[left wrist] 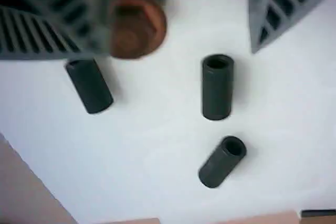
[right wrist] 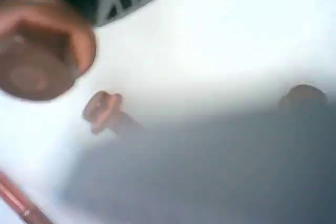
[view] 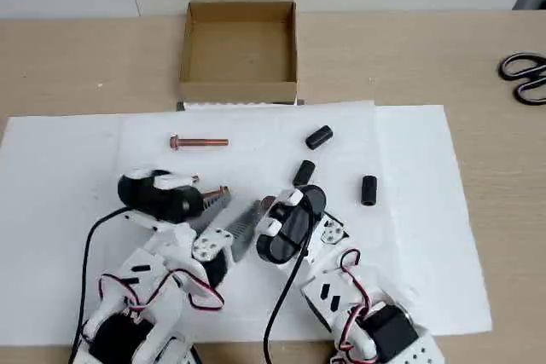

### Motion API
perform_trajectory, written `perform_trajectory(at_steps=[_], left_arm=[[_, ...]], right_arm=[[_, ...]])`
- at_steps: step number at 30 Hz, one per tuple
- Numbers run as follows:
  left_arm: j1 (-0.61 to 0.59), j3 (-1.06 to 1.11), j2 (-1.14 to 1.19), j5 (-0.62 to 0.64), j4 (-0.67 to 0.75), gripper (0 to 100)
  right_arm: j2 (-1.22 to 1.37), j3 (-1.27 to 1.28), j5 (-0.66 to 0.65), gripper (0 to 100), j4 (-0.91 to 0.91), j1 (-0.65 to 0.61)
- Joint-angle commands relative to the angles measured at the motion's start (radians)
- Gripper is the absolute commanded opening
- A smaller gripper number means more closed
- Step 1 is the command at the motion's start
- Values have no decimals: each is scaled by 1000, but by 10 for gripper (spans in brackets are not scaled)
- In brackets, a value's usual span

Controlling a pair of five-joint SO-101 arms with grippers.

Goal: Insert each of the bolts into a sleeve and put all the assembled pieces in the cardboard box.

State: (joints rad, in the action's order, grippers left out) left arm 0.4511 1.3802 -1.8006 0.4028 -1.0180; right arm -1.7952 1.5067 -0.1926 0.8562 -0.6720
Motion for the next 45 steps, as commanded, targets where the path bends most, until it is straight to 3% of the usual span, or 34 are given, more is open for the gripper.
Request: perform_trajectory(at_steps=[1,7,13,17,27,36,45], left_arm=[[-35,-42,-9,-6,32,17],[-207,-30,-9,-6,83,6],[-420,59,-11,-118,86,6],[-496,113,-11,-175,83,6],[-512,237,-11,-222,91,6],[-514,242,-11,-222,169,6],[-514,242,-11,-222,166,6]], right_arm=[[-15,-21,0,2,-39,7],[-12,-15,57,2,-39,25],[-15,9,187,2,-47,237],[-5,-63,269,2,-47,348],[64,-245,339,2,-44,389],[544,-539,344,2,-159,389],[1015,-764,338,2,-418,386]])
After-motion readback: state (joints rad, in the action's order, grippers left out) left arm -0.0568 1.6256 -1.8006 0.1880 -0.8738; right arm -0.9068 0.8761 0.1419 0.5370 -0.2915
